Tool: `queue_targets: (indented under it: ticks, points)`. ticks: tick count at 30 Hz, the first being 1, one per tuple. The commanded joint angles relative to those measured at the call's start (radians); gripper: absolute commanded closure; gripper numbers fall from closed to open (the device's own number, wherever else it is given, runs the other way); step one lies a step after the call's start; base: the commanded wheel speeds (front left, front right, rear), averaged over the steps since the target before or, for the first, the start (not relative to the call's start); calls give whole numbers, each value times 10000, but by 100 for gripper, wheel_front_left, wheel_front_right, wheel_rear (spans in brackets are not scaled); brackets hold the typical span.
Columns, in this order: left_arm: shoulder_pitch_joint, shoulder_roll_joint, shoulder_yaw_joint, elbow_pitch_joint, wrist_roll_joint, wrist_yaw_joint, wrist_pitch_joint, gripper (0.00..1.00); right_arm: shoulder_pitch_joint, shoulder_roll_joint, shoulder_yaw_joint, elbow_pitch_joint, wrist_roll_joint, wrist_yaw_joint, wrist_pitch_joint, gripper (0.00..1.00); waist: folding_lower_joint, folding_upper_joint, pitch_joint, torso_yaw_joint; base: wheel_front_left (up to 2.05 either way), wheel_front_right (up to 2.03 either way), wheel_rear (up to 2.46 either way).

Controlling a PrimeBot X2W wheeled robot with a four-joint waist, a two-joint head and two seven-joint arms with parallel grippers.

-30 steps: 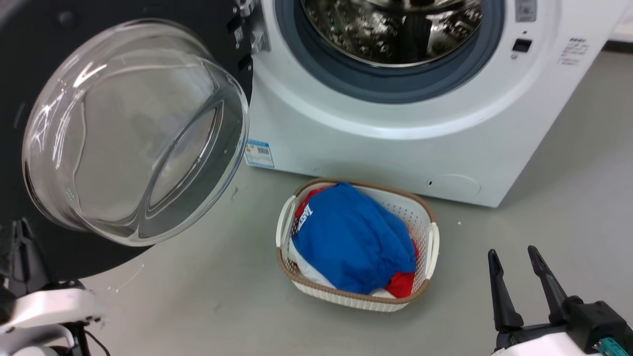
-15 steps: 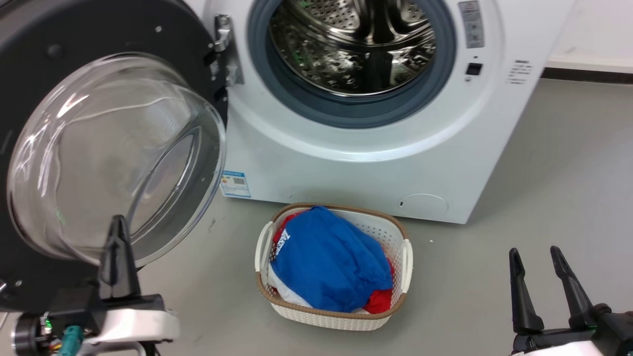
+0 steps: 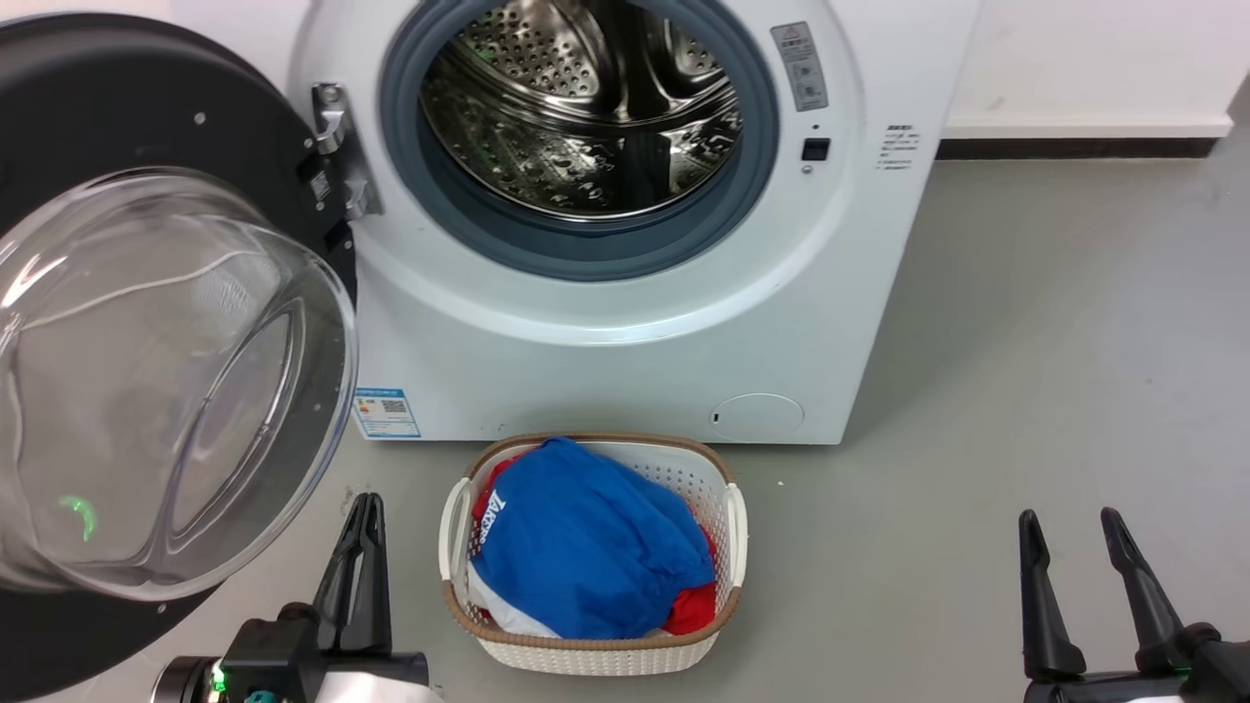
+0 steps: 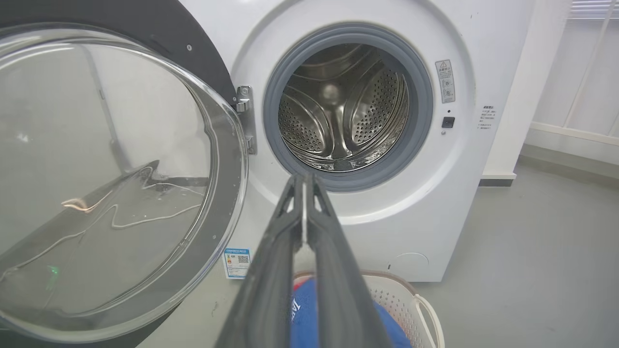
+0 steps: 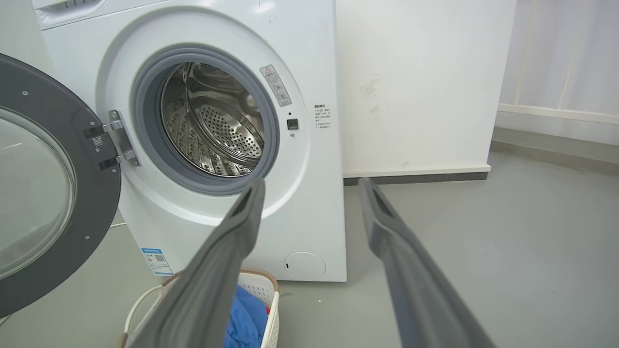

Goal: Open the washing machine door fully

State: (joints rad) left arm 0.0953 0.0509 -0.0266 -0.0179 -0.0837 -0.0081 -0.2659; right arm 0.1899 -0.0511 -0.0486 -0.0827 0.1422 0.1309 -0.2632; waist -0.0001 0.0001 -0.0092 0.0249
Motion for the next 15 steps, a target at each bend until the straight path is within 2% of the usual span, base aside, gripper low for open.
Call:
queue_targets:
  ticks: [1, 7, 15]
  points:
    - [80, -6, 20, 0, 60, 45, 26, 0, 102, 20, 11, 15, 45, -2, -20, 0, 1, -1, -56, -115, 0, 0, 0]
    - [281, -10, 101, 57, -33, 234, 26, 0, 198, 20, 105, 24, 79, -2, -20, 0, 1, -1, -124, -341, 0, 0, 0]
    - [300, -8, 139, 235, -27, 180, 26, 0, 217, 20, 79, 70, 177, -2, -20, 0, 1, -1, -168, -330, 0, 0, 0]
